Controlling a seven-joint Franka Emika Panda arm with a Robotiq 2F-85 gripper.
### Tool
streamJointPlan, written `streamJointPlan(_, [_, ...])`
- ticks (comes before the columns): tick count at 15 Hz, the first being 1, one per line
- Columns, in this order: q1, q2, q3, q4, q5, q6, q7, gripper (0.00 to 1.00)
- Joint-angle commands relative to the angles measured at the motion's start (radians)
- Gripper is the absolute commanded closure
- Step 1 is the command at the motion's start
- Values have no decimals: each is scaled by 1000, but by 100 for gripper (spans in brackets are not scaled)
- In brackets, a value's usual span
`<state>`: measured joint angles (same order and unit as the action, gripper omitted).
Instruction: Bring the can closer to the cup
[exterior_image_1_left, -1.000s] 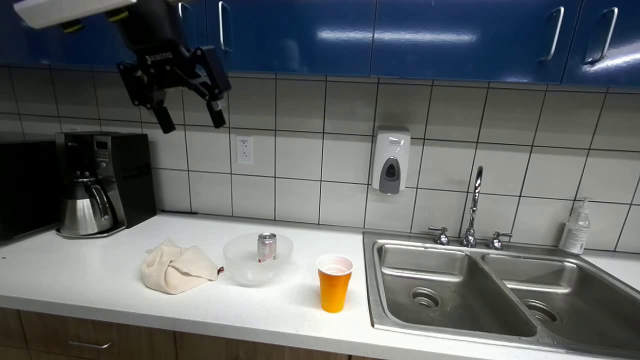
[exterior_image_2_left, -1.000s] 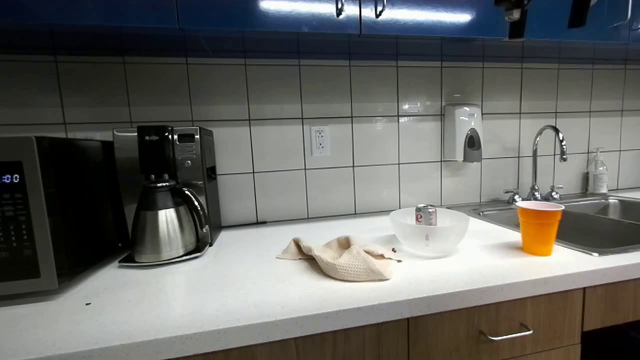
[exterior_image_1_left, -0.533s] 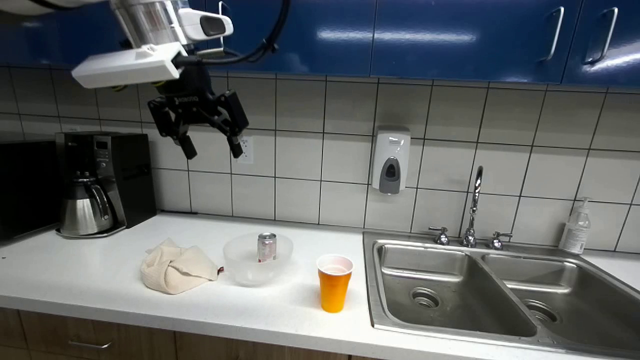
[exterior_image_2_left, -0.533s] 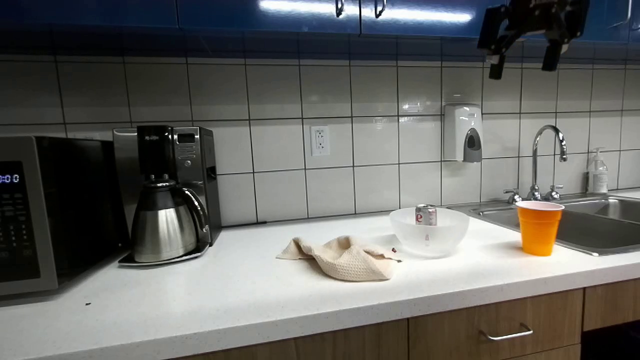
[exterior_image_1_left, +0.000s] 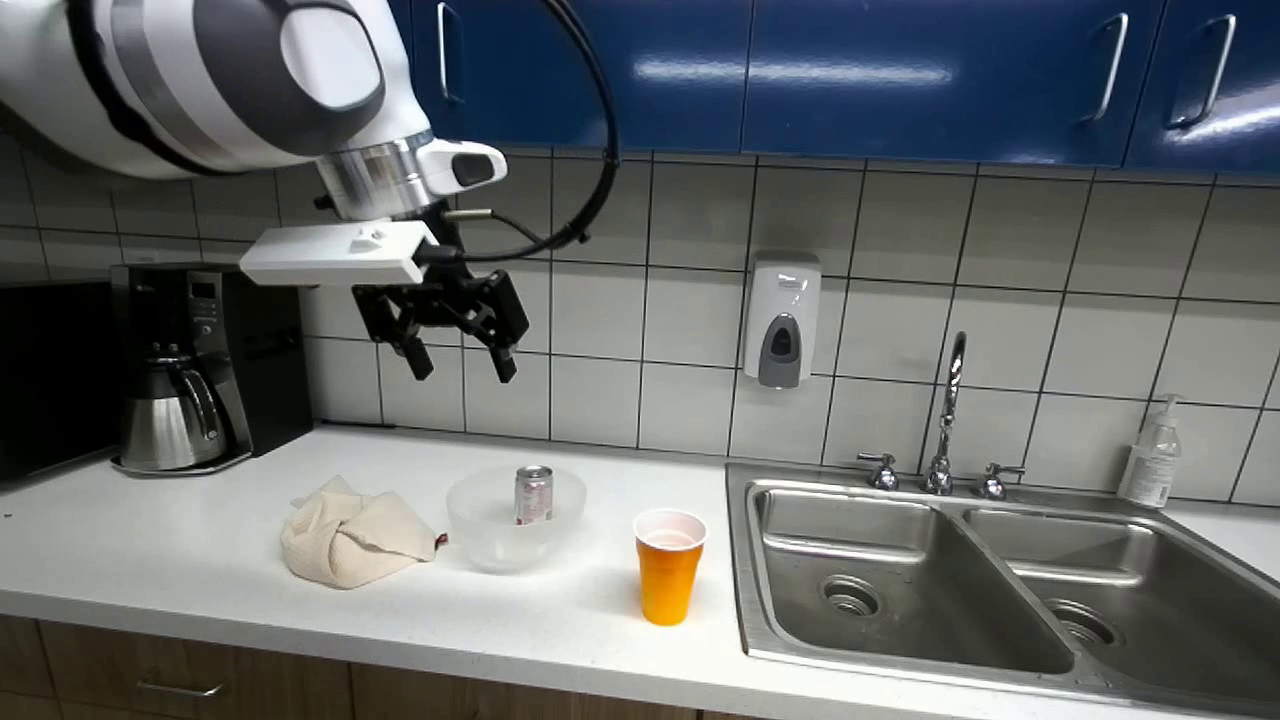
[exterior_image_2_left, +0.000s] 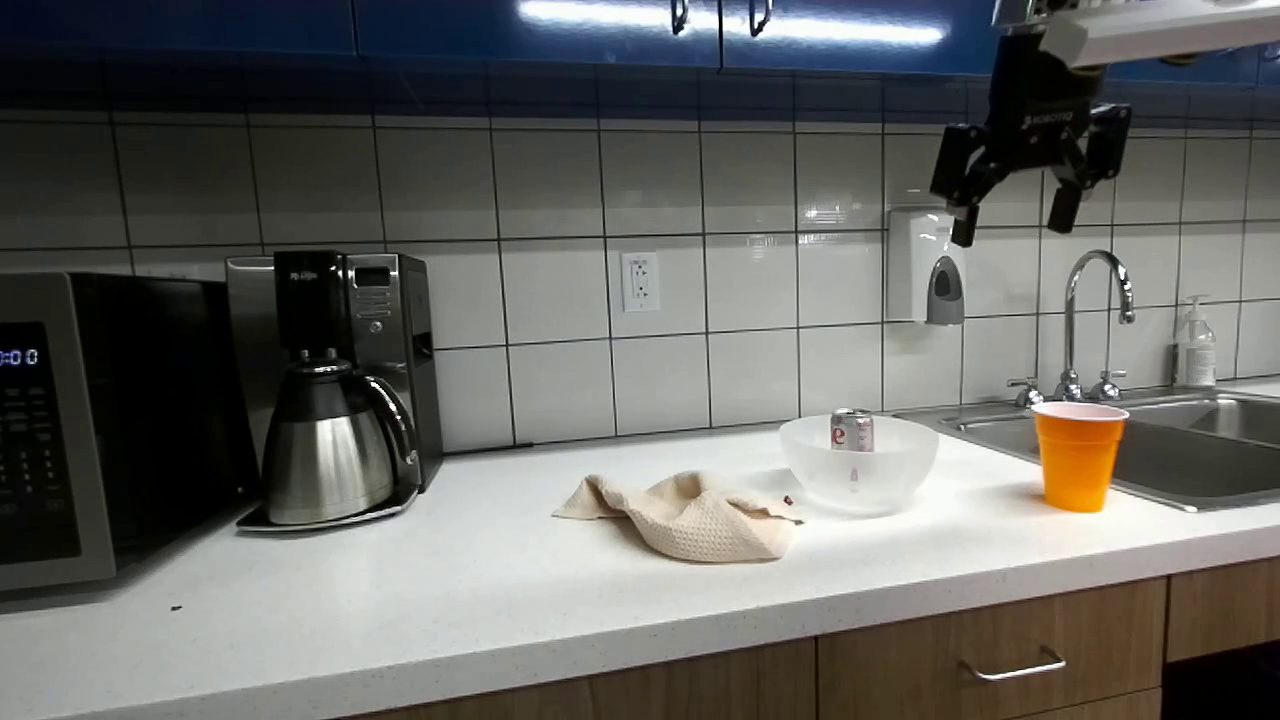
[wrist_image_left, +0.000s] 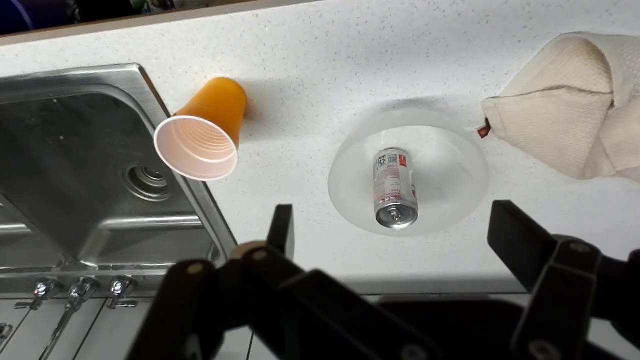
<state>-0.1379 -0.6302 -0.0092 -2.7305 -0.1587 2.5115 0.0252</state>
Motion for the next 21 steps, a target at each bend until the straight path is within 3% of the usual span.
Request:
streamJointPlan(1, [-47, 136, 21, 27, -41, 130, 46, 0])
streamJointPlan(9, [-116, 436, 33, 147, -123, 314, 108, 0])
streamJointPlan(21, [-66, 737, 36, 390, -381, 296, 413, 0])
